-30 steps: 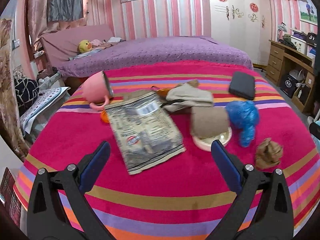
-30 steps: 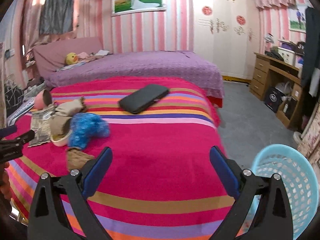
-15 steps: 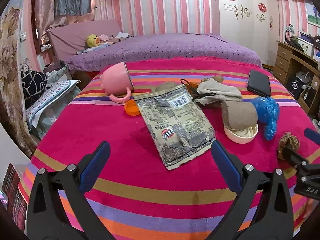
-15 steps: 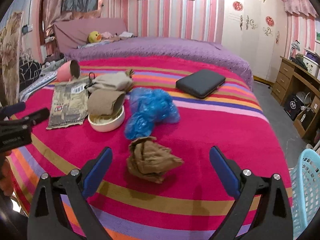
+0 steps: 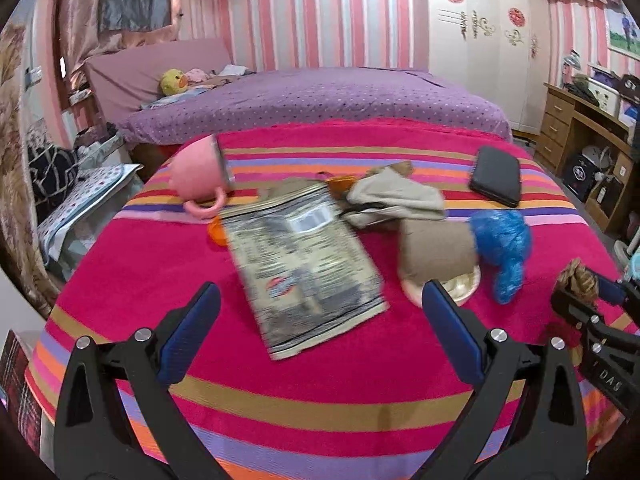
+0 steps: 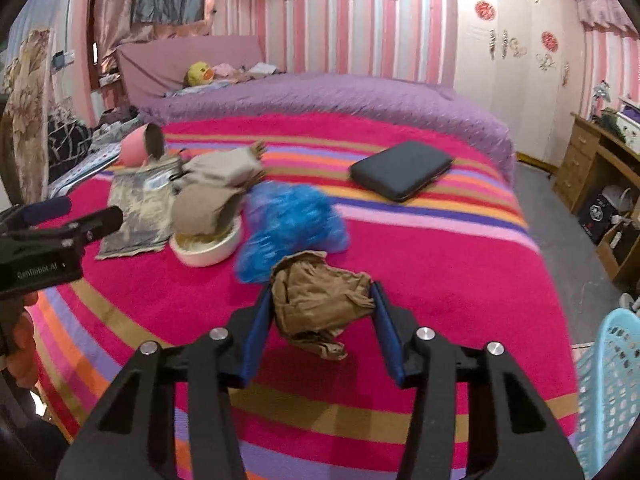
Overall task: Collect trash
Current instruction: 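Grasp the brown cardboard tube with the left tool, then carry the brown paper and cardboard tube to the blue basket and release both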
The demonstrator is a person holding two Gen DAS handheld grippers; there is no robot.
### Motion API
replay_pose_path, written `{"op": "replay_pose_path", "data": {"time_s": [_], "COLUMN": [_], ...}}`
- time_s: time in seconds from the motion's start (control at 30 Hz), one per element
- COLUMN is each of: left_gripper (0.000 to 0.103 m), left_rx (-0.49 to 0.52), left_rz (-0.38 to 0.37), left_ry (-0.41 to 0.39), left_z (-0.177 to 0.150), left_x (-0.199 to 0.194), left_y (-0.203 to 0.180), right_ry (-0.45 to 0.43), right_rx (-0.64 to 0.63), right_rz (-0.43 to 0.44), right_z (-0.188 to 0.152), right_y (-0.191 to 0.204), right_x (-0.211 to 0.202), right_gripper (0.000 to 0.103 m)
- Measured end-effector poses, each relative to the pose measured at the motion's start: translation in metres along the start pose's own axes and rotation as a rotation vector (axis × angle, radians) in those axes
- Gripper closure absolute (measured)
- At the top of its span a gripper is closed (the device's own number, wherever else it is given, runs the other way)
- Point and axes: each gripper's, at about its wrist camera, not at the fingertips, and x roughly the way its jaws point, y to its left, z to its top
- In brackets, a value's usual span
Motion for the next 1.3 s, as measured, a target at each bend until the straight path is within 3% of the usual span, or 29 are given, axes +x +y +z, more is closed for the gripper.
{"op": "replay_pose_path", "data": {"time_s": [0.2, 0.53, 0.63, 0.7, 0.77, 1.07, 1.3], "left_gripper": [0.006, 0.010, 0.025, 0.043, 0.050, 0.051, 0.051], "left_rx": [0.061, 0.040, 0.008, -0.002, -0.004, -0.010, 0.013], "left_rz": [0.006, -0.043, -0.079, -0.102, -0.117, -0.106, -0.112], "left_ry": [0.004, 0.077, 0.109, 0.119, 0.118, 0.035, -0.023], "left_z": [0.007, 0.017, 0.018, 0.018, 0.017, 0.018, 0.013], "left_x": [0.014, 0.046, 0.056, 0.059, 0.058, 0.020, -0.016], "left_y": [-0.034, -0.060, -0.061, -0.060, -0.059, -0.057, -0.077], "right_ry": [-0.024, -0.039, -0.043, -0.046, -0.050, -0.069, -0.086], "right_rx": [0.075, 0.169, 0.170, 0.164, 0.161, 0.160, 0.148], "right_rz": [-0.069, -0.111, -0.113, -0.117, -0.120, -0.119, -0.121], "right_z": [0.003, 0.001, 0.001, 0.001, 0.001, 0.000, -0.003], "right_y": [-0.048, -0.099, -0.104, -0.105, -0.106, -0.111, -0.124], "right_x": [-0.010, -0.015, -0.014, -0.015, -0.016, -0.024, -0.036], "right_gripper": [0.055, 0.055, 0.055, 0.055, 0.055, 0.055, 0.055]}}
